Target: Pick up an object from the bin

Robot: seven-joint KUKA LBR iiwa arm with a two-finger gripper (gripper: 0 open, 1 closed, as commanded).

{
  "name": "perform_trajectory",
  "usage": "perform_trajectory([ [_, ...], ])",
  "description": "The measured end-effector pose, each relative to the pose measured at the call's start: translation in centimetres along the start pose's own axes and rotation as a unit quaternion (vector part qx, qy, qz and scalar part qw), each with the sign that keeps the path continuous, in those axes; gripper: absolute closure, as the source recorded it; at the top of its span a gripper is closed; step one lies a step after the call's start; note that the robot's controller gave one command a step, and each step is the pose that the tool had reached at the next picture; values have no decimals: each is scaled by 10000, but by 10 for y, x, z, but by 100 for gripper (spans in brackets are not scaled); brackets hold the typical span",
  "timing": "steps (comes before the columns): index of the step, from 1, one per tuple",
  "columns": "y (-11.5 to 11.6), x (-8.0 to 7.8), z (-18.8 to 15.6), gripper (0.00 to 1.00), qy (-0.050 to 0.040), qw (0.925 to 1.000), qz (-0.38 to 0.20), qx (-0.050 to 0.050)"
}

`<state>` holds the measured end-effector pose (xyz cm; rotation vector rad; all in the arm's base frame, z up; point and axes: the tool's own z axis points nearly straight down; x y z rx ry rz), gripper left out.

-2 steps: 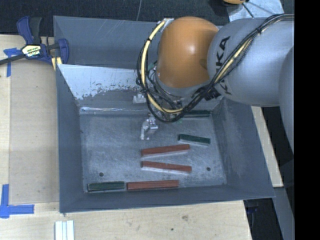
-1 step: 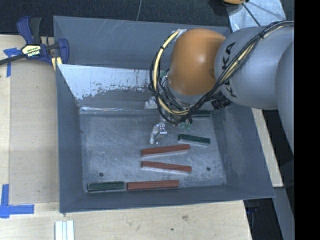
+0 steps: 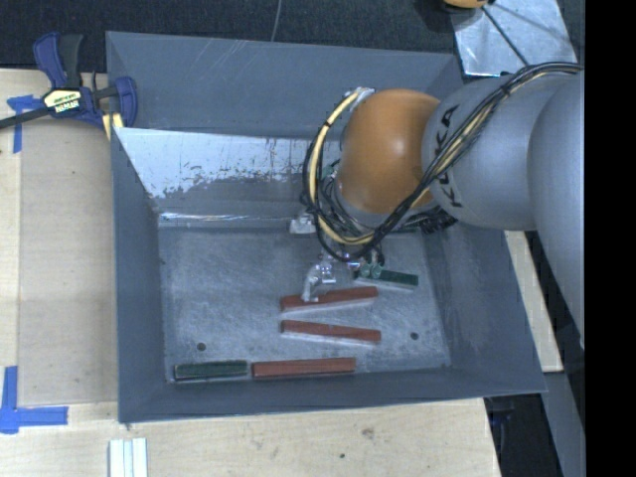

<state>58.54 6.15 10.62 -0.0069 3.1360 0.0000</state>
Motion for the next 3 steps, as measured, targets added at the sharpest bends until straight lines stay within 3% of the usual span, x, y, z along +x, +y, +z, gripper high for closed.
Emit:
perform_trajectory([
  [1, -31, 34, 24, 100, -86, 9979, -647, -6],
  [2, -31, 34, 24, 100, -85, 9979, -644, -7],
  [3, -69, 24, -169, 100, -32, 9973, -735, 7],
])
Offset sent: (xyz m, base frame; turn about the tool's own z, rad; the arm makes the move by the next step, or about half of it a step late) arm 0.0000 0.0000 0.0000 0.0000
